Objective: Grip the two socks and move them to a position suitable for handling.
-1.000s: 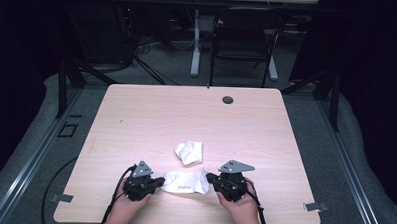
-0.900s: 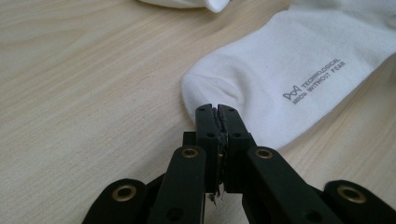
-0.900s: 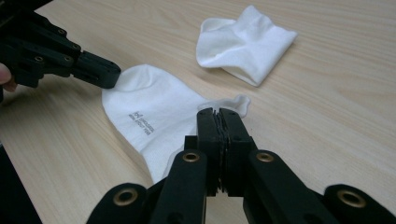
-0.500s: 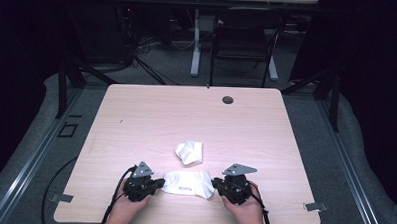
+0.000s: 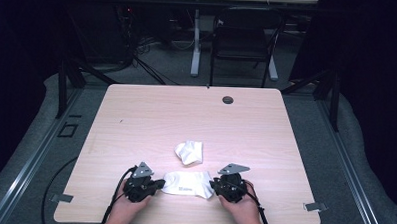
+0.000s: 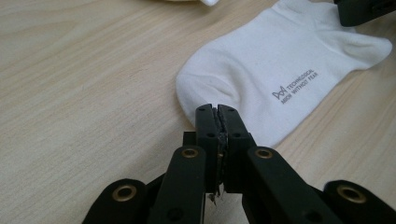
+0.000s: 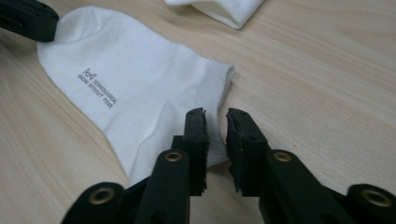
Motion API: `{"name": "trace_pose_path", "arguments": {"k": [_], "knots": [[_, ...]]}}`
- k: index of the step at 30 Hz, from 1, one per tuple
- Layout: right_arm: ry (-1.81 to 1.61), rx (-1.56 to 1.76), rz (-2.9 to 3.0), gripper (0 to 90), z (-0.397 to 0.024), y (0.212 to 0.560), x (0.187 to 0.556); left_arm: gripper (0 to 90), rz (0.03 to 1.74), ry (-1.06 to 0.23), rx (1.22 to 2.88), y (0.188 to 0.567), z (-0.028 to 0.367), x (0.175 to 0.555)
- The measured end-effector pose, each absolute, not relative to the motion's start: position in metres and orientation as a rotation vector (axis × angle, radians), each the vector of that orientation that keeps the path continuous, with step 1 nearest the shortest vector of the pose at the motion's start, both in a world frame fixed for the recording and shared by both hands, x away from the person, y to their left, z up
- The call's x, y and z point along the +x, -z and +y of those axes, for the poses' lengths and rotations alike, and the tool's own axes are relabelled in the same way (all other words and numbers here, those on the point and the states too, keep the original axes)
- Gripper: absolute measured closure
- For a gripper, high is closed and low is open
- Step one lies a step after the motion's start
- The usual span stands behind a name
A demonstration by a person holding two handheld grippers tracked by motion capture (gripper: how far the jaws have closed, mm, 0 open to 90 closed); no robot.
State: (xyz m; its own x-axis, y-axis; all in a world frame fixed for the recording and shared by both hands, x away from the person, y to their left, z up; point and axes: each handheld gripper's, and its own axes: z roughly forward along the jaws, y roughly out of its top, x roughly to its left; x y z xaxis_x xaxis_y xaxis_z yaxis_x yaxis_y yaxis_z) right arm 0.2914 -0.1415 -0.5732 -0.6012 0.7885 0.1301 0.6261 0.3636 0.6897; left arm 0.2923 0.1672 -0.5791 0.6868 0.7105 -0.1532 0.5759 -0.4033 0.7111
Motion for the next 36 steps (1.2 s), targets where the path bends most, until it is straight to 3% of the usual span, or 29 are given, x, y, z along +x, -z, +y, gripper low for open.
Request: {"name": "trace_pose_path", "arguments": {"k": [2,6,36], "knots": [[-1.048,1.275,2.416,84.4,-0.142,0.574,0.291,88.4,0.979,-0.217,2.122,0.578,0.168,0.292],[-1.052,1.268,2.426,87.7,-0.143,0.573,0.290,88.5,0.979,-0.207,2.120,0.577,0.168,0.289],[-1.021,1.240,2.494,86.9,-0.147,0.564,0.270,87.3,0.977,-0.138,2.133,0.574,0.169,0.265]]}}
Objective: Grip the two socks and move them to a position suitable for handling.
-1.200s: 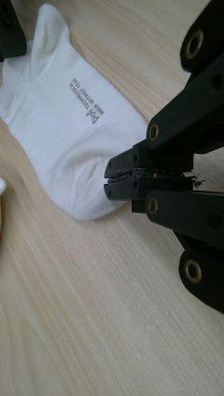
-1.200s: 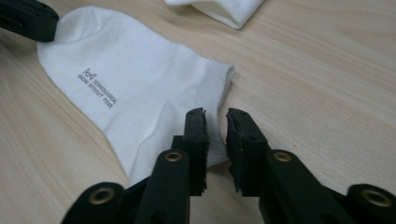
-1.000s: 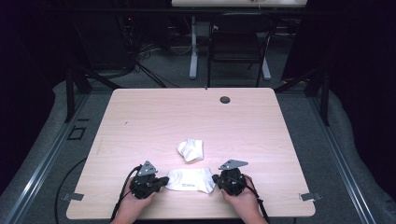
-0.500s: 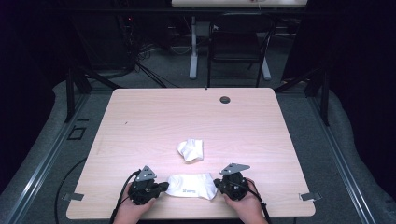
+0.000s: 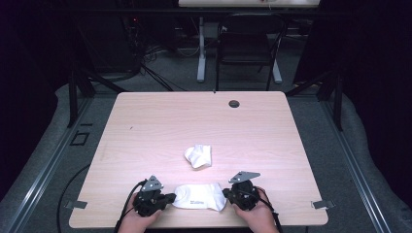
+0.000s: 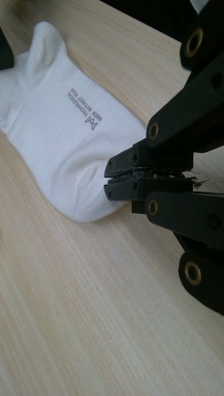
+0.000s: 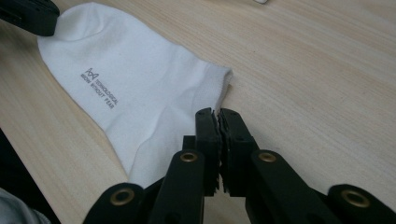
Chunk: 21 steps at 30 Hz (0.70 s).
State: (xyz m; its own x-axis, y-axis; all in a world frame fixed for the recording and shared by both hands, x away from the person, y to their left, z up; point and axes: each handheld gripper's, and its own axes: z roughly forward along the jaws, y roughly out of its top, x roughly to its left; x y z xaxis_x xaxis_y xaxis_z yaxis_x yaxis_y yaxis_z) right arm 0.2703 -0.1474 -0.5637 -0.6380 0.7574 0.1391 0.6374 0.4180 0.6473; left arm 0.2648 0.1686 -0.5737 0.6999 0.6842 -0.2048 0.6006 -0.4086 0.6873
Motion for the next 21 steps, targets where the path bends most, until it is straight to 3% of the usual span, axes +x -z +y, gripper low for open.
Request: {"name": "trace_pose_path", "arguments": {"k": [5,21], "knots": [[-1.052,1.257,2.470,78.2,-0.150,0.564,0.272,80.7,0.992,-0.147,2.089,0.570,0.175,0.267],[-1.095,1.257,2.385,65.8,-0.152,0.557,0.279,67.2,1.045,-0.200,2.043,0.568,0.185,0.280]]}}
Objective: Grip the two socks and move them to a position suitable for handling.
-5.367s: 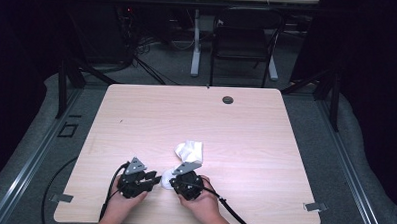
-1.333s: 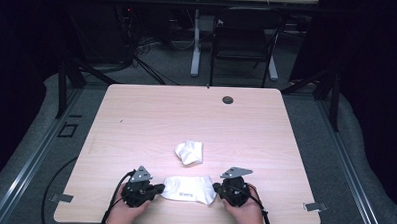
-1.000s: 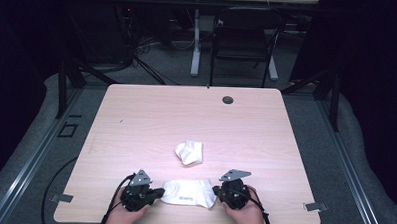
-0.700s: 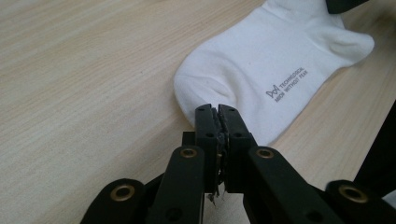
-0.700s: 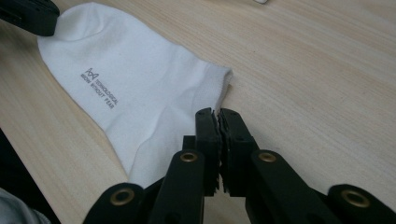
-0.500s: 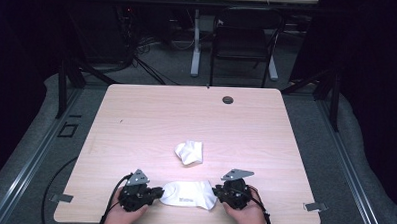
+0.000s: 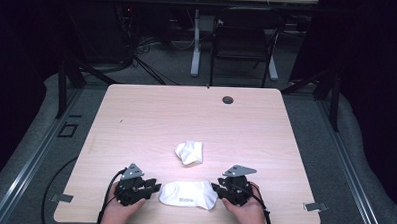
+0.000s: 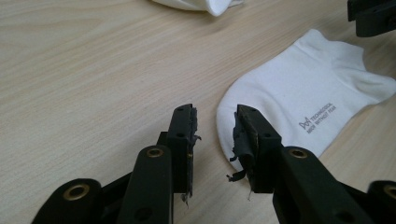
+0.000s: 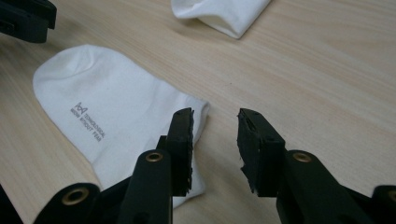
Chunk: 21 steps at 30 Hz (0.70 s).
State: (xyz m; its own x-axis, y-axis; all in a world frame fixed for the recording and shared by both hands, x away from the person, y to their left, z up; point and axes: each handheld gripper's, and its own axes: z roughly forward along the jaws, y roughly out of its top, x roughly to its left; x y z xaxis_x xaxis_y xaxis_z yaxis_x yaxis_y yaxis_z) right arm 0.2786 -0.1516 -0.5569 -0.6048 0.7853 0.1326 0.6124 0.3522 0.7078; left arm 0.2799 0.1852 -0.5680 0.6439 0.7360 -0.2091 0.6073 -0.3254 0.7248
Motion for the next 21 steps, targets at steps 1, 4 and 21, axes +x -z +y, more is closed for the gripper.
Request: {"name": "trace_pose_path", "arguments": {"k": [1,4,21], "knots": [[-1.098,1.249,2.384,65.5,-0.151,0.555,0.280,66.9,1.046,-0.204,2.042,0.569,0.185,0.281],[-1.108,1.232,2.370,64.1,-0.148,0.552,0.283,64.6,1.052,-0.203,2.050,0.571,0.184,0.284],[-1.102,1.138,2.408,66.9,-0.112,0.534,0.313,59.5,1.051,-0.225,2.044,0.567,0.189,0.295]]}}
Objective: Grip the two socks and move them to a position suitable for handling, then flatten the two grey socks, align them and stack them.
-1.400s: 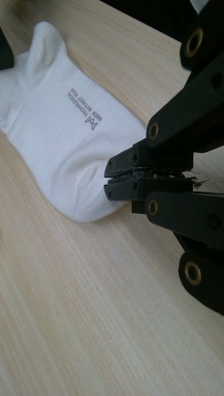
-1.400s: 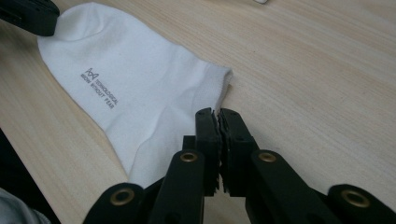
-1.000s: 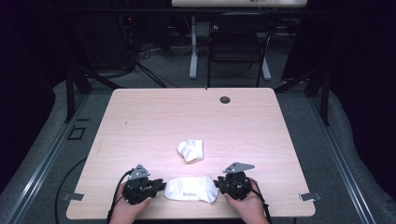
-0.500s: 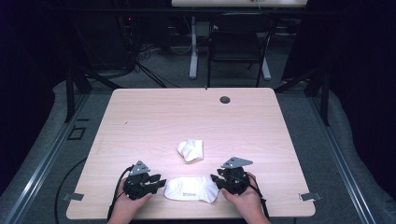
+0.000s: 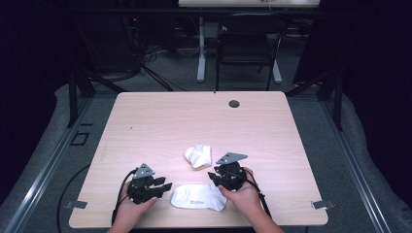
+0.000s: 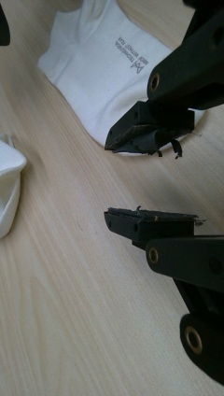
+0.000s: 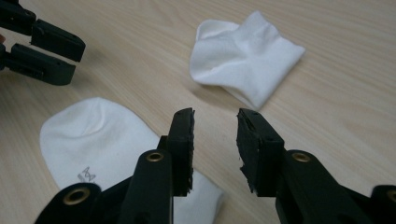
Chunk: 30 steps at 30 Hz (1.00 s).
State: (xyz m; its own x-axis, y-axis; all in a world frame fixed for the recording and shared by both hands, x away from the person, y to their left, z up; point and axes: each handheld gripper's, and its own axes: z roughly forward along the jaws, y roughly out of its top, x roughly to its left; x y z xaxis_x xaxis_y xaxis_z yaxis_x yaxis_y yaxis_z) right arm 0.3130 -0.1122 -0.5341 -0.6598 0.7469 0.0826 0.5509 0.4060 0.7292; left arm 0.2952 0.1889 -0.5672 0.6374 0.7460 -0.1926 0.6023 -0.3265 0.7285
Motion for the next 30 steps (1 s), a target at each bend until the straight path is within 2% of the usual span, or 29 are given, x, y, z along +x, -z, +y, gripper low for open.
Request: {"name": "trace_pose_path", "arguments": {"k": [11,19,30], "knots": [[-1.085,1.126,2.387,68.4,-0.086,0.520,0.336,57.6,1.055,-0.216,2.029,0.566,0.191,0.297],[-1.048,1.125,2.419,69.7,-0.069,0.522,0.354,57.6,1.056,-0.212,2.026,0.566,0.192,0.299],[-1.031,1.152,2.432,66.5,-0.050,0.534,0.371,57.6,1.070,-0.212,2.015,0.566,0.197,0.301]]}}
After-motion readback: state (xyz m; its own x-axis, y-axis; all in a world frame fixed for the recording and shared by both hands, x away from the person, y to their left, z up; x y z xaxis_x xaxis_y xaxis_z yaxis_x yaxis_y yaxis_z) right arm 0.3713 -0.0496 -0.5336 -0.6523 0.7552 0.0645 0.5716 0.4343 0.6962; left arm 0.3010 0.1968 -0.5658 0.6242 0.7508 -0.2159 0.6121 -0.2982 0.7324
